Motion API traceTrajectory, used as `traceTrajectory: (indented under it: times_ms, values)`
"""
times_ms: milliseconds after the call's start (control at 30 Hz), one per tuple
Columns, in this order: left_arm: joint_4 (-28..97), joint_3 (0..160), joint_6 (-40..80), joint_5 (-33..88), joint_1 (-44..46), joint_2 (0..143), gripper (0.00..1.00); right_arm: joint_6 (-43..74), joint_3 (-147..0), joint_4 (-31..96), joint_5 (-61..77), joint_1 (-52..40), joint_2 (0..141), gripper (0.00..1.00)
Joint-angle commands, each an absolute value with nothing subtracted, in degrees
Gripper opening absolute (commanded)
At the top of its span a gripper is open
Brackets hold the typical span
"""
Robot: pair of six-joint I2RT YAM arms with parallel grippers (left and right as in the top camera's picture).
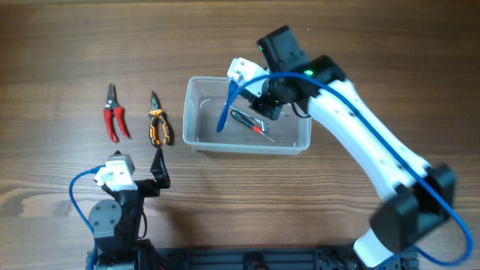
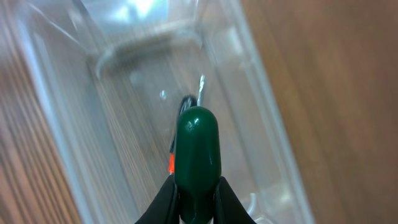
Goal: Pack container
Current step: 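Carry the green screwdriver into the container and release it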
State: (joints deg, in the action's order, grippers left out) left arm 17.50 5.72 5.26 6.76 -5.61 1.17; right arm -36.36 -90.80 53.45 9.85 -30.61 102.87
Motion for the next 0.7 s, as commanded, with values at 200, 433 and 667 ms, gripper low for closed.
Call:
traceTrajectory:
  times_ms: [200,433,667]
  values:
    - [17.12,5.32,5.85,7.46,-5.37,0.82,1.0,-35.24,-91.37,53.65,11.79,-30.65,118.8,0.06]
    - [17.12,5.34,5.85,7.46,-5.37,0.82,1.0,-34.3,-91.39,53.58,12.05,-30.65,120.55,0.35]
    - [17.12,5.32,5.85,7.46,-5.37,0.82,1.0,-27.49,-94.87,54.08,12.25,-30.72,118.32,0.38]
